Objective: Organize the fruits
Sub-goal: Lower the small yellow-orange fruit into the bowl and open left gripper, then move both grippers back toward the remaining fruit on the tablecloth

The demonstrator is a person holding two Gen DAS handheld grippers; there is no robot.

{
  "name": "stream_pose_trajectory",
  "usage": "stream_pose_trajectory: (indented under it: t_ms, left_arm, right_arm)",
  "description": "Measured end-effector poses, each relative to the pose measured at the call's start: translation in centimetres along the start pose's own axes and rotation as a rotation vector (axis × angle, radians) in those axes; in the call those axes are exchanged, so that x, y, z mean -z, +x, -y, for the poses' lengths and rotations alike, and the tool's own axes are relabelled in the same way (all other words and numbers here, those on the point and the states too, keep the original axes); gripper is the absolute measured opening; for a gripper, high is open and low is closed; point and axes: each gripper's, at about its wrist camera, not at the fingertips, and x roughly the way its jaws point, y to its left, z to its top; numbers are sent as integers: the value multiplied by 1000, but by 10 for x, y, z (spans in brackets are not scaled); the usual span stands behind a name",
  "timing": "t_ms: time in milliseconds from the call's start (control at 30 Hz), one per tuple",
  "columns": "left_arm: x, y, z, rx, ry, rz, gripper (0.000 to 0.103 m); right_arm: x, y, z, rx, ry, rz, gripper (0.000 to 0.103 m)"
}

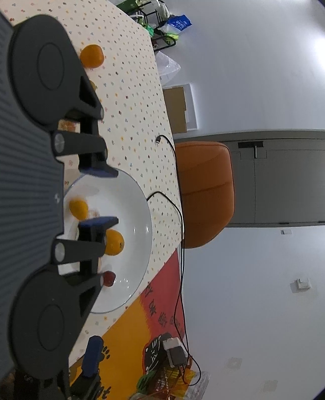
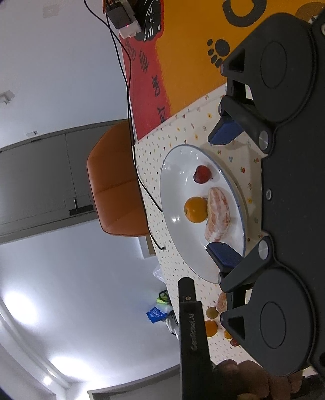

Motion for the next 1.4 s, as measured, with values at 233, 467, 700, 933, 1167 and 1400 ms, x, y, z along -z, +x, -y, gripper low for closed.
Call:
stream_pose_trajectory:
  t_ms: [233,467,700,933,1167,1400]
  left_arm:
    - [5,-8,-13,-43,-31,-13,66]
    - [6,-21,-37,-122,-85,21,81]
    - [9,-39,-65,-176,-131,30,87]
    - [11,-59,-89,-221,-162,53,89]
    - [17,-68,-110,-258,-202,53,89]
    - [26,-75,-129,-288,-240,47,89]
  right_arm:
    - [1,-1,1,-3,18,-9,85]
    - [-1,-1,-7,-4,19,-15,93]
    - [-4,-6,-20,-15,45,-7,103]
    - [-5,-6,-36,-42,31,-20,103]
    - [-3,-3,-52,-66,10,-44,103]
    - [-2,-1,-69,-88,-22,-57,103]
